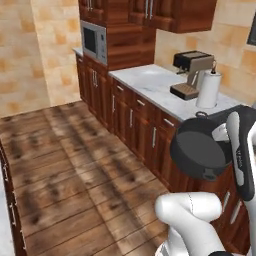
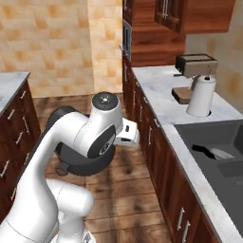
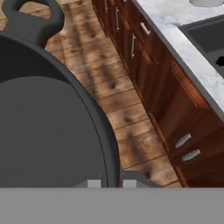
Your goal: Move the pot and pan from the stove into the sink.
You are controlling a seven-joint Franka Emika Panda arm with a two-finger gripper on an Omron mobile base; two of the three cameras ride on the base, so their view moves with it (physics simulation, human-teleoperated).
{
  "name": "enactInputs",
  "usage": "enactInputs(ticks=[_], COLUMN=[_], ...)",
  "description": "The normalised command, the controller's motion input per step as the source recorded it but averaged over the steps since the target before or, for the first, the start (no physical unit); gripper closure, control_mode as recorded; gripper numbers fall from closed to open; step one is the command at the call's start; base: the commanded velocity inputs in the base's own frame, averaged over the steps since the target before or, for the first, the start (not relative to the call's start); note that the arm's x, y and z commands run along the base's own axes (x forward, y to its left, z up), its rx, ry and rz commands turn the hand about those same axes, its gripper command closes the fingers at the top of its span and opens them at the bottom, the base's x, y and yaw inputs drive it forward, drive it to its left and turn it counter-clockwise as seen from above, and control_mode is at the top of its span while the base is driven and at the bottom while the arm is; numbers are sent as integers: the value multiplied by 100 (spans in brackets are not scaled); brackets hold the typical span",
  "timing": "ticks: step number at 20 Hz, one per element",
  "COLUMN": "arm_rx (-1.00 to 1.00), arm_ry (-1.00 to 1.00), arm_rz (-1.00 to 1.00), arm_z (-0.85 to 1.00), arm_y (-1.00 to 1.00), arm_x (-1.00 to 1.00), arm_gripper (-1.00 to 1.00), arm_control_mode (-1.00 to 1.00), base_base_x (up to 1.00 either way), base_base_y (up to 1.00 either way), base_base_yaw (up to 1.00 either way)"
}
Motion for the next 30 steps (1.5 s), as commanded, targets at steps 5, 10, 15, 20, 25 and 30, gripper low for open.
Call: enactInputs(ticks=[5, 10, 15, 20, 25, 30], arm_rx=[0, 0, 0, 0, 0, 0], arm_ry=[0, 0, 0, 0, 0, 0], arm_rz=[0, 0, 0, 0, 0, 0], arm_z=[0, 0, 0, 0, 0, 0], arm_y=[0, 0, 0, 0, 0, 0], arm_x=[0, 0, 0, 0, 0, 0], arm_gripper=[100, 100, 100, 100, 100, 100], arm_control_mode=[100, 100, 100, 100, 100, 100], base_base_x=[0, 0, 0, 0, 0, 0], base_base_y=[0, 0, 0, 0, 0, 0], base_base_yaw=[-50, -50, -50, -50, -50, -50])
